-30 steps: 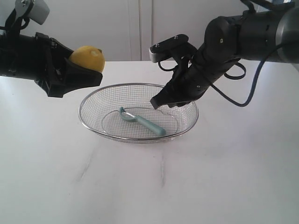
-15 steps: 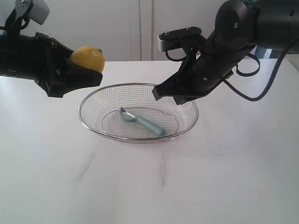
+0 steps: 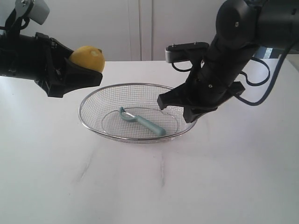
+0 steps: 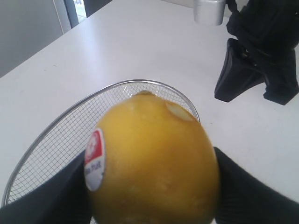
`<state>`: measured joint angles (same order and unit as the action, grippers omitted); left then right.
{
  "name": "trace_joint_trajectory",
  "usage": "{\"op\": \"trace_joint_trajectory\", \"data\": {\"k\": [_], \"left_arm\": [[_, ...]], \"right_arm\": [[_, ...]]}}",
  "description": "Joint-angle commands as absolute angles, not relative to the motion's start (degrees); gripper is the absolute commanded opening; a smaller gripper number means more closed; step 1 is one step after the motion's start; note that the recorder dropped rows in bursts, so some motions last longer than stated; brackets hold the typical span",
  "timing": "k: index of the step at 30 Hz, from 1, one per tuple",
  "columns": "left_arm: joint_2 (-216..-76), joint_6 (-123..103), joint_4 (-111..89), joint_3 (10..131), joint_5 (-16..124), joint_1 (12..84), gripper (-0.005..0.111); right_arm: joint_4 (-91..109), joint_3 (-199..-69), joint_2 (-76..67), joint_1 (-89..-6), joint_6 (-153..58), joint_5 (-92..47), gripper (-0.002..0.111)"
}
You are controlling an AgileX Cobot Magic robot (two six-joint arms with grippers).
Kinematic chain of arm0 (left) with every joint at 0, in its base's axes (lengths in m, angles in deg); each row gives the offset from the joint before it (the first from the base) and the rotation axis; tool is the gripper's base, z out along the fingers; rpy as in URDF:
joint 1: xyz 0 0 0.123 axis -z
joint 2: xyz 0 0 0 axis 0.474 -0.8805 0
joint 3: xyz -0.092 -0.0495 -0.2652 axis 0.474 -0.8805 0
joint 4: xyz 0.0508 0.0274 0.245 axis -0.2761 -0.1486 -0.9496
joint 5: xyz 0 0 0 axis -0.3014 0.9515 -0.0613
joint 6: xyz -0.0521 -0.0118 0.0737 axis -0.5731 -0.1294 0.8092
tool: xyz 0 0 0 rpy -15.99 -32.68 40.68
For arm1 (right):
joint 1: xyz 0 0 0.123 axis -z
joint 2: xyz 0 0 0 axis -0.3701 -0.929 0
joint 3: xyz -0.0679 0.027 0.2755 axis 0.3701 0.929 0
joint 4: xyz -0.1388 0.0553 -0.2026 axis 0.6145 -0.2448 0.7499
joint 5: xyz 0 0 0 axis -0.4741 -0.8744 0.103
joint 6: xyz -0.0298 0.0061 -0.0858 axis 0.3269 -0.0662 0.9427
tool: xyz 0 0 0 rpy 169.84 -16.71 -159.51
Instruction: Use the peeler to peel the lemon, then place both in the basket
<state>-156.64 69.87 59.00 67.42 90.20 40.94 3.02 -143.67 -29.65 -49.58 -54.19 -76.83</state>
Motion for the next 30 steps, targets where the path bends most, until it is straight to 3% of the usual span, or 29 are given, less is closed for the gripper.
{"op": "trace_joint_trajectory", "data": {"k": [1,8,30], "left_arm": [[-156.26,69.77,60.68,67.29,91.03,40.97,0.000],[-156.26,69.77,60.68,67.29,91.03,40.97,0.000],[-156.26,69.77,60.68,67.29,91.03,40.97,0.000]], "right_arm": [[4.28,-143.86,-29.13,-49.12,-61.31,-80.02,0.000],[5.18,-143.86,-29.13,-47.59,-67.10,-83.58,0.000],[4.95,-143.86,-29.13,-31.12,-69.74,-87.08,0.000]]}}
